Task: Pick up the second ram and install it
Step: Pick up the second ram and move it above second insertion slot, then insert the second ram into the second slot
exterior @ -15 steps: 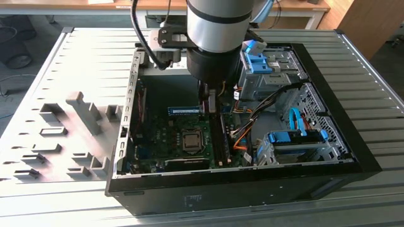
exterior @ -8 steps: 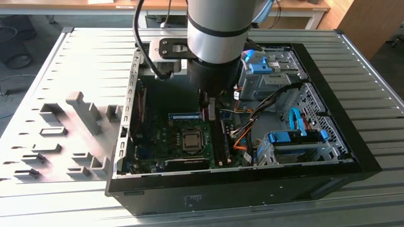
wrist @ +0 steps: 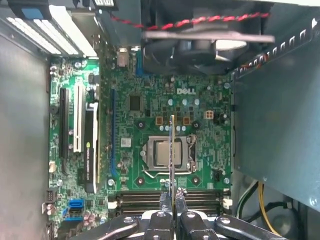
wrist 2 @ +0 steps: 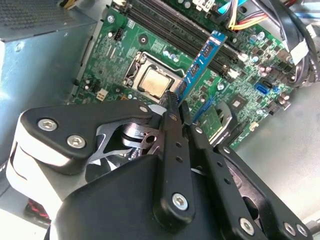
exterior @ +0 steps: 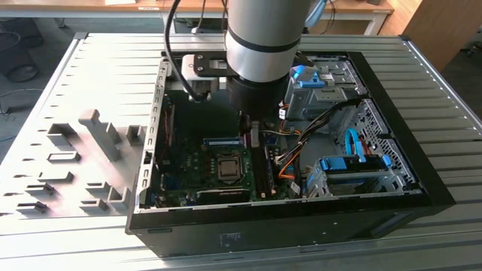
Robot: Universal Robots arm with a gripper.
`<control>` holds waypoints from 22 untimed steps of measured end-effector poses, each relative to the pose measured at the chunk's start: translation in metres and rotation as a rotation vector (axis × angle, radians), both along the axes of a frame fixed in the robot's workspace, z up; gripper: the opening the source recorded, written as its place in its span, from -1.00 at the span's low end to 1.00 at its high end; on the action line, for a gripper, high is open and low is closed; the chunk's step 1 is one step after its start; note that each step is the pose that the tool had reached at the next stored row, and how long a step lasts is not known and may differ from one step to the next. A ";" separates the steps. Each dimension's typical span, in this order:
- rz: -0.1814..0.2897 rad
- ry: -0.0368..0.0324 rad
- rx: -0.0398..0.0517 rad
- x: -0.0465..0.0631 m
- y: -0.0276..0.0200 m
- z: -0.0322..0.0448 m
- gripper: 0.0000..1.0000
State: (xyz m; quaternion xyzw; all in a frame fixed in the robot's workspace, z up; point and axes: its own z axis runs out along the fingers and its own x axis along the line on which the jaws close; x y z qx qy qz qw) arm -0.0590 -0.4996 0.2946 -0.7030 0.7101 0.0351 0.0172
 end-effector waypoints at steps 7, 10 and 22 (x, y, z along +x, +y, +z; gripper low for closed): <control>0.000 0.0001 0.0002 0.005 -0.0002 -0.0015 -0.73; 0.000 0.0001 0.0002 0.005 -0.0001 -0.0016 -0.73; -0.017 0.0000 0.0001 0.006 -0.0001 -0.0016 -0.73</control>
